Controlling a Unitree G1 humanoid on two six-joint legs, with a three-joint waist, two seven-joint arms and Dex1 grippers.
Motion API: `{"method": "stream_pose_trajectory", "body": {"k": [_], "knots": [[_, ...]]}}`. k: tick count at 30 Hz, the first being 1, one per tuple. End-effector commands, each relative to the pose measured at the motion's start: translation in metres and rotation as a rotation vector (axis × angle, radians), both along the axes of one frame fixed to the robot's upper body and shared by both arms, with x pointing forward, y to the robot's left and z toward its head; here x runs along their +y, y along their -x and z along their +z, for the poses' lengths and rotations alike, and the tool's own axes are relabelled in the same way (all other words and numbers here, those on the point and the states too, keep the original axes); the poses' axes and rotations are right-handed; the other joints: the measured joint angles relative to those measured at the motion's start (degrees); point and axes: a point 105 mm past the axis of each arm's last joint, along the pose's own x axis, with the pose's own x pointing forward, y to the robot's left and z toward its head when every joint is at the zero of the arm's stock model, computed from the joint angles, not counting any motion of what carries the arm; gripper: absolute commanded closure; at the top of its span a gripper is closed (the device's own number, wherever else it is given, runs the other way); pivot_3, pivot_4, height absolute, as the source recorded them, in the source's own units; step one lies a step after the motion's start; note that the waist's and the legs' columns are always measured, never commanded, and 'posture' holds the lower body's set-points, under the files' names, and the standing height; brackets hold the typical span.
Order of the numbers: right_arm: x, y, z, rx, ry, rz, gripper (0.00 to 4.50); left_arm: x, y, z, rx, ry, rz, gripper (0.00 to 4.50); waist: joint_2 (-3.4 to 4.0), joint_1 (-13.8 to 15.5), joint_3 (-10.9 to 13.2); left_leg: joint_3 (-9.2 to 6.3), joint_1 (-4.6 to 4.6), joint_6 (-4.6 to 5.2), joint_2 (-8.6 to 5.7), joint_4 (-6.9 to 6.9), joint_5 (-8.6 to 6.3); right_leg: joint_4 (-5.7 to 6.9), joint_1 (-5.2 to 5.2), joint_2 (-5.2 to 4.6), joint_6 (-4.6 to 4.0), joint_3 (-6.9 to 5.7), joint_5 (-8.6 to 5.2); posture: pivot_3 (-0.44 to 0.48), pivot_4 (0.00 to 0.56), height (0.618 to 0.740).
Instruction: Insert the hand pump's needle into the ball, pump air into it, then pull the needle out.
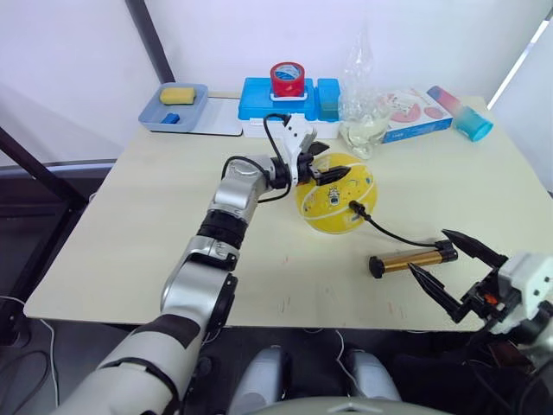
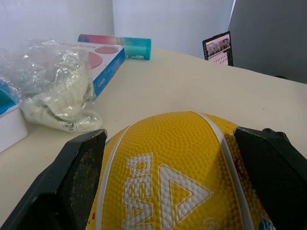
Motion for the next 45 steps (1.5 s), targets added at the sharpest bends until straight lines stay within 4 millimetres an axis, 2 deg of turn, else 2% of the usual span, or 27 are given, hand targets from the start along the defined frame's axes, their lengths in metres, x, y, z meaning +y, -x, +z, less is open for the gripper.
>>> {"method": "stream_pose_trajectory", "body": {"k": [1, 6, 14, 21, 26, 27, 28, 30, 35, 36, 45], "knots": [[0.009, -0.011, 0.003, 0.005, 0.036, -0.003, 0.06, -0.003, 0.002, -0.016, 0.012, -0.041, -0.005, 0.0, 0.0, 0.0, 0.0, -0.01, 0.0, -0.02, 0.0, 0.0, 0.01, 0.01, 0.01, 0.0, 0.0, -0.01, 0.0, 0.0, 0.15, 0.737], [0.023, -0.042, 0.0, 0.026, 0.069, -0.016, 0.06, -0.01, 0.005, -0.032, 0.029, -0.055, -0.007, 0.0, 0.0, 0.2, 0.0, -0.12, 0.05, -0.06, -0.01, 0.01, 0.04, 0.01, 0.11, -0.02, -0.02, -0.13, 0.0, 0.0, 0.15, 0.737], [0.037, -0.077, -0.006, 0.113, 0.13, -0.048, 0.06, -0.016, 0.005, -0.039, 0.036, -0.042, 0.012, 0.0, 0.0, 0.7, 0.0, -0.21, 0.02, -0.07, -0.06, 0.02, 0.06, 0.0, 0.12, -0.05, -0.03, -0.29, 0.01, 0.0, 0.15, 0.737], [0.054, -0.089, -0.005, 0.159, 0.169, -0.016, 0.06, -0.016, 0.005, -0.041, 0.033, -0.042, 0.015, 0.0, 0.0, 1.1, 0.0, -0.13, 0.0, -0.13, -0.01, 0.02, 0.11, 0.02, 0.16, -0.08, -0.04, -0.43, 0.01, 0.0, 0.15, 0.737], [0.057, -0.095, 0.001, 0.135, 0.16, -0.022, 0.06, -0.016, 0.004, -0.041, 0.03, -0.04, 0.019, 0.0, 0.0, 1.2, 0.0, 0.24, -0.04, -0.17, 0.24, 0.02, 0.13, -0.03, 0.32, -0.15, -0.06, -0.81, 0.0, 0.0, 0.15, 0.737], [0.057, -0.096, 0.0, 0.127, 0.178, -0.021, 0.45, -0.016, 0.004, -0.041, 0.03, -0.04, 0.02, 0.0, 0.0, 1.2, 0.0, 0.25, -0.04, -0.18, 0.27, 0.02, 0.14, -0.05, 0.38, -0.15, -0.07, -0.89, -0.01, 0.0, 0.15, 0.737], [0.058, -0.096, 0.0, 0.122, 0.193, -0.018, 0.59, -0.016, 0.004, -0.041, 0.029, -0.039, 0.021, 0.0, 0.0, 1.1, 0.0, 0.24, -0.03, -0.19, 0.28, 0.02, 0.14, -0.05, 0.4, -0.15, -0.07, -0.91, -0.01, 0.0, 0.15, 0.737], [0.059, -0.096, -0.002, 0.119, 0.205, -0.008, 1.4, -0.016, 0.004, -0.04, 0.029, -0.036, 0.023, 0.0, 0.0, 1.1, 0.0, 0.3, -0.02, -0.21, 0.3, 0.02, 0.16, -0.05, 0.43, -0.15, -0.07, -0.94, -0.01, 0.0, 0.15, 0.737], [0.061, -0.093, 0.002, 0.081, 0.218, 0.011, 4.14, -0.017, 0.003, -0.043, 0.031, -0.035, 0.03, 0.0, 0.0, 1.1, 0.0, 0.29, -0.01, -0.24, 0.53, 0.02, 0.18, -0.05, 0.5, -0.13, -0.1, -1.06, -0.03, 0.0, 0.15, 0.737], [0.061, -0.092, 0.002, 0.079, 0.224, 0.015, 4.45, -0.017, 0.003, -0.043, 0.032, -0.036, 0.031, 0.0, 0.0, 1.1, 0.0, 0.28, 0.0, -0.24, 0.52, 0.03, 0.18, -0.04, 0.5, -0.12, -0.1, -1.06, -0.03, 0.0, 0.15, 0.737], [0.055, -0.083, 0.008, 0.053, 0.234, 0.005, 4.45, -0.015, -0.001, -0.058, 0.054, -0.055, 0.08, 0.0, 0.0, 1.4, 0.0, 0.18, 0.01, -0.25, 0.52, 0.04, 0.18, -0.07, 0.59, -0.14, -0.1, -1.15, -0.03, 0.0, 0.15, 0.737]]}}
